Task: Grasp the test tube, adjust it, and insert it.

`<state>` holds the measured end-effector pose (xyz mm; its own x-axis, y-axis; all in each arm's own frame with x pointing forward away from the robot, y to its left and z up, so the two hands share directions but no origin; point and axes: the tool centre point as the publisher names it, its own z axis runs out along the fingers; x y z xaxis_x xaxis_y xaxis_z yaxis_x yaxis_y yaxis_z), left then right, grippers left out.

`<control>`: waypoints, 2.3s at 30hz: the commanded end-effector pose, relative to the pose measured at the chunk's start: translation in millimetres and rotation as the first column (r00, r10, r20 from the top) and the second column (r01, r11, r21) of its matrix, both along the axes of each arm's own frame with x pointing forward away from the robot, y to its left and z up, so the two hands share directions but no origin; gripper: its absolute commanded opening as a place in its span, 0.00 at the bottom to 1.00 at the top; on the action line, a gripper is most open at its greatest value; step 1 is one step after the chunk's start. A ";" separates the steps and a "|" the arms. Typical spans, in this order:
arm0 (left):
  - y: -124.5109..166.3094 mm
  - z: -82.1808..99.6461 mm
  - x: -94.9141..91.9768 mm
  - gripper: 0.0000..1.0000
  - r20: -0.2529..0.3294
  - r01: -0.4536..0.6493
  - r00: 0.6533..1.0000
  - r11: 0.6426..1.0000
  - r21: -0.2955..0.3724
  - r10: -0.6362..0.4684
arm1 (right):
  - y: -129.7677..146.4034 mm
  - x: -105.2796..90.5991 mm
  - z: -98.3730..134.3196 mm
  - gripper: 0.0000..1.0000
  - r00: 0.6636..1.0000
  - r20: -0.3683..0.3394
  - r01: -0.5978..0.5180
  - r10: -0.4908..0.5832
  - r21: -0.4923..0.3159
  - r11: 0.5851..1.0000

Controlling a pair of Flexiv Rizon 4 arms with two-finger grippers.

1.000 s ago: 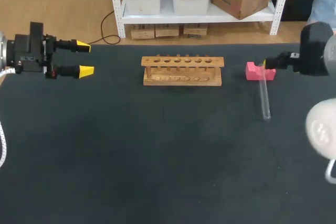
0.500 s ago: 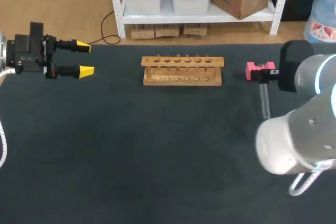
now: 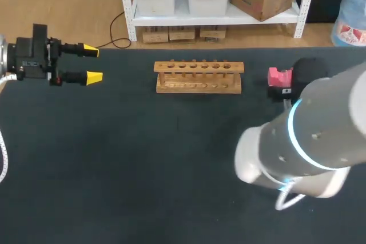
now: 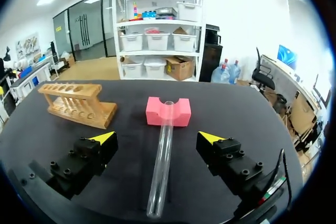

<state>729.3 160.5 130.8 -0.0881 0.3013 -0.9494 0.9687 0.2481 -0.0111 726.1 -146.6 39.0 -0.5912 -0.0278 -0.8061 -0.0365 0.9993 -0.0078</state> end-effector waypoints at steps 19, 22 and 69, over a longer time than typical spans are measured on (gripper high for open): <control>0.6 -1.1 -0.9 1.00 0.005 -0.001 1.000 1.000 -0.004 0.001 | -9.0 14.1 -24.0 0.94 0.982 -0.008 0.180 -0.189 -0.265 0.947; 0.6 -1.1 -0.9 1.00 0.005 -0.001 1.000 1.000 -0.004 0.001 | -9.4 14.4 -26.7 0.92 0.983 -0.019 0.171 -0.182 -0.265 0.949; 0.6 -1.1 -0.9 1.00 0.005 -0.001 1.000 1.000 -0.004 0.001 | -22.6 8.9 -52.9 0.38 0.968 -0.169 0.165 -0.184 -0.121 0.979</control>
<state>729.2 160.4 130.8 -0.0885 0.3012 -0.9494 0.9685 0.2489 -0.0113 735.3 -167.3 -15.0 -0.7228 0.0082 -0.6910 0.1398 0.9810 -0.1346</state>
